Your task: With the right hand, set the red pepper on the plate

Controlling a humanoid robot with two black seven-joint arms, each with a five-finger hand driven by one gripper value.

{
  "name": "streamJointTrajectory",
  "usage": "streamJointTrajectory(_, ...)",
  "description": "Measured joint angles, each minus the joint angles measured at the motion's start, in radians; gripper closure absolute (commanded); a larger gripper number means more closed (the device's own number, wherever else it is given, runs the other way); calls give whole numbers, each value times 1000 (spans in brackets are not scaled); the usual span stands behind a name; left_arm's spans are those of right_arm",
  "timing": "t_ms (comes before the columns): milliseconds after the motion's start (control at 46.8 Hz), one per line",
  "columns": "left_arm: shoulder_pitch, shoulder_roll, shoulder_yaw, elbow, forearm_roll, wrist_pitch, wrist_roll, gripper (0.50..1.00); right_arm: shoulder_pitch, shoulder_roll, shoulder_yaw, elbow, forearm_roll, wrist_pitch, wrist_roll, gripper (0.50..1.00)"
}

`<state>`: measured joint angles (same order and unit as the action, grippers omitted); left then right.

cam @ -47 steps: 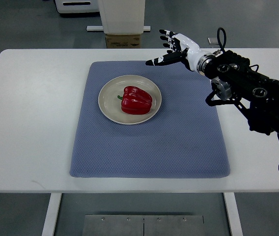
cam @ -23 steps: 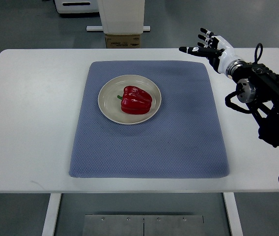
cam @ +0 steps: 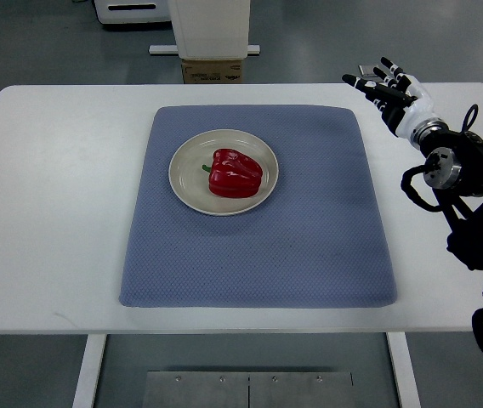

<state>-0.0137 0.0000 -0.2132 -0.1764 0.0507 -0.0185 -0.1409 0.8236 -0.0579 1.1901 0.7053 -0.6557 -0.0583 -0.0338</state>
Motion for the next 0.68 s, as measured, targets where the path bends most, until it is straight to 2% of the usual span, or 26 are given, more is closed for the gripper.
streamJointTrajectory(257, 0, 0, 0, 0, 0, 0, 1, 500, -36, 44, 39, 4, 1, 0, 140, 500)
streamJointTrajectory(684, 0, 0, 0, 0, 0, 0, 0, 500, -75, 58, 66, 3, 1, 0, 151, 500)
